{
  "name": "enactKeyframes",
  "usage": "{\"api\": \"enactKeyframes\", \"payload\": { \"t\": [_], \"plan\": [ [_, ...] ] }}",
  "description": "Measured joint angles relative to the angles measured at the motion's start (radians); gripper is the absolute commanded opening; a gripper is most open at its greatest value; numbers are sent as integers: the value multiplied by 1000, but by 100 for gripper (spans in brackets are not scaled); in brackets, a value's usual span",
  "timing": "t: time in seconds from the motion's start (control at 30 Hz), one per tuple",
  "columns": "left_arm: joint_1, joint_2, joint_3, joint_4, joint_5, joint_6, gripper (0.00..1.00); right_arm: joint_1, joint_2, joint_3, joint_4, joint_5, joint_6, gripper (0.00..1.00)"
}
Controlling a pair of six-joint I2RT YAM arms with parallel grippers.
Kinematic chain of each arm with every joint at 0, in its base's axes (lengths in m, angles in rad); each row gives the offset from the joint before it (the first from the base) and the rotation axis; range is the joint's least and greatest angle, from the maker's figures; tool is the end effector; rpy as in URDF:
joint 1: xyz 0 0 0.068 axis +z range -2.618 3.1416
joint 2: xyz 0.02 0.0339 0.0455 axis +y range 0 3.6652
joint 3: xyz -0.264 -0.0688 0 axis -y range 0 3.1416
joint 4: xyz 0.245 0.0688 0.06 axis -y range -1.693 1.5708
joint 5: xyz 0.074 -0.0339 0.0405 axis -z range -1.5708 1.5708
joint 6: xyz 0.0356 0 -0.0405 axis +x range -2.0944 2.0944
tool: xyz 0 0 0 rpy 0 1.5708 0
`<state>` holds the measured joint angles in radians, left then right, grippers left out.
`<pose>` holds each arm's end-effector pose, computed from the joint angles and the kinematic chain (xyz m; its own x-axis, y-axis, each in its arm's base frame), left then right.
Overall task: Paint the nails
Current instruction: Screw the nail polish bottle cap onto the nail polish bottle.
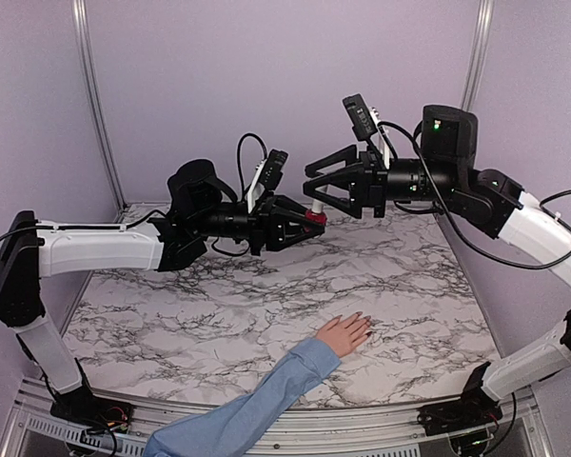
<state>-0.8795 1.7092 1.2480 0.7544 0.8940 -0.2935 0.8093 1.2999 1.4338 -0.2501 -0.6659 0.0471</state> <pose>0.2303 -0.3218 0.3475 -0.1009 -0.1623 -0.9816 0.9706 -0.2326 -0.0613 0.1810 0.2218 0.4482 -0.1266 -0.0792 -0.9888 -0.9877 0.1023 0.1183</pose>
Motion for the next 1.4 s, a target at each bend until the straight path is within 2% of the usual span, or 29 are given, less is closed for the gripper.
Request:
{"api": "enactKeyframes", "payload": {
  "t": [0.2, 0.47, 0.7, 0.87, 1.1, 1.4],
  "plan": [
    [-1, 3, 22, 37, 28, -29, 0, 0, 9, 0, -30, -8, -1, 53],
    [-3, 10, 35, 63, 43, -63, 0, 0, 10, -5, -47, -8, -14, 40],
    [-4, 23, 36, 72, 50, -77, 0, 0, 10, -6, -50, -5, -14, 19],
    [-5, 25, 36, 81, 57, -80, 0, -1, 10, -6, -50, 5, -12, 0],
    [-5, 26, 35, 83, 35, -85, 0, -1, 10, -6, -50, 35, 1, 0],
    [-8, 26, 14, 82, -99, -37, 0, -1, 13, -6, -52, 153, 29, 0]
  ]
}}
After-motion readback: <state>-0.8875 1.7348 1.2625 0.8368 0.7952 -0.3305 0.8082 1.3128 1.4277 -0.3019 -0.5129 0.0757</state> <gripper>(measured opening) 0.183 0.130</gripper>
